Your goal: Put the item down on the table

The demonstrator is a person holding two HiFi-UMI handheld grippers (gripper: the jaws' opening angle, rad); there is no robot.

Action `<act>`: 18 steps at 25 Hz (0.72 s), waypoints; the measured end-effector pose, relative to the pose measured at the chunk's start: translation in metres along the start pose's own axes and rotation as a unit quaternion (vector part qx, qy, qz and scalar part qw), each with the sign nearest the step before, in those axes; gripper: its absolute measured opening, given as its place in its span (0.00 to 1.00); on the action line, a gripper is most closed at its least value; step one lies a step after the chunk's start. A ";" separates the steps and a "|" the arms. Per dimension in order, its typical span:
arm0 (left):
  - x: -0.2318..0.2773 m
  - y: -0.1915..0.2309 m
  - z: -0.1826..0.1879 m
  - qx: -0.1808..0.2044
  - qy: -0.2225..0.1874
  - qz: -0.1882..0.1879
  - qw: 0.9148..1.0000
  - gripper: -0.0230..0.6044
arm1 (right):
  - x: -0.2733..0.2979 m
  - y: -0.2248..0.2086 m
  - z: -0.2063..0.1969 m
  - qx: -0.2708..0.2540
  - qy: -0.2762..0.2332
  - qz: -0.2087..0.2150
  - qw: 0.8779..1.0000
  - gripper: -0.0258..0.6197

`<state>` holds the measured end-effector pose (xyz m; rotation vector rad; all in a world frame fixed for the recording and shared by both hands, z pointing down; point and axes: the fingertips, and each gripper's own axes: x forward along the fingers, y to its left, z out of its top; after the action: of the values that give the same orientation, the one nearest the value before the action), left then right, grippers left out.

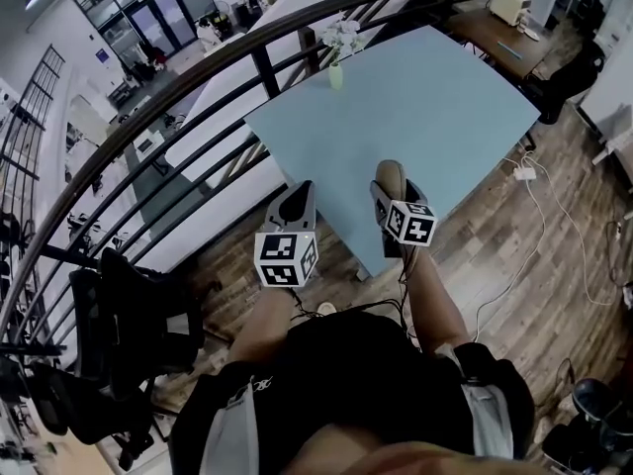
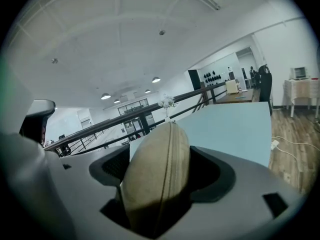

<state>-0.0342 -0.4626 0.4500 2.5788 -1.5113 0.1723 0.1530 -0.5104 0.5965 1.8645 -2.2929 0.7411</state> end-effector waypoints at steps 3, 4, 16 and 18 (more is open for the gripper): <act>0.002 0.008 -0.005 -0.002 0.007 0.006 1.000 0.05 | 0.013 -0.003 -0.016 0.006 0.015 0.003 1.000 0.63; 0.003 0.010 -0.006 -0.003 0.008 0.008 1.000 0.05 | 0.018 -0.004 -0.021 0.007 0.021 0.004 1.000 0.63; 0.014 0.039 -0.010 -0.013 0.016 0.029 0.999 0.05 | 0.065 -0.025 -0.084 0.048 0.091 -0.010 0.995 0.63; 0.014 0.043 -0.011 -0.015 0.017 0.032 0.999 0.05 | 0.069 -0.025 -0.092 0.053 0.102 -0.011 0.993 0.63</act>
<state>-0.0658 -0.4931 0.4665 2.4946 -1.5731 0.1980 0.1387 -0.5367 0.7108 1.7594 -2.1436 1.0174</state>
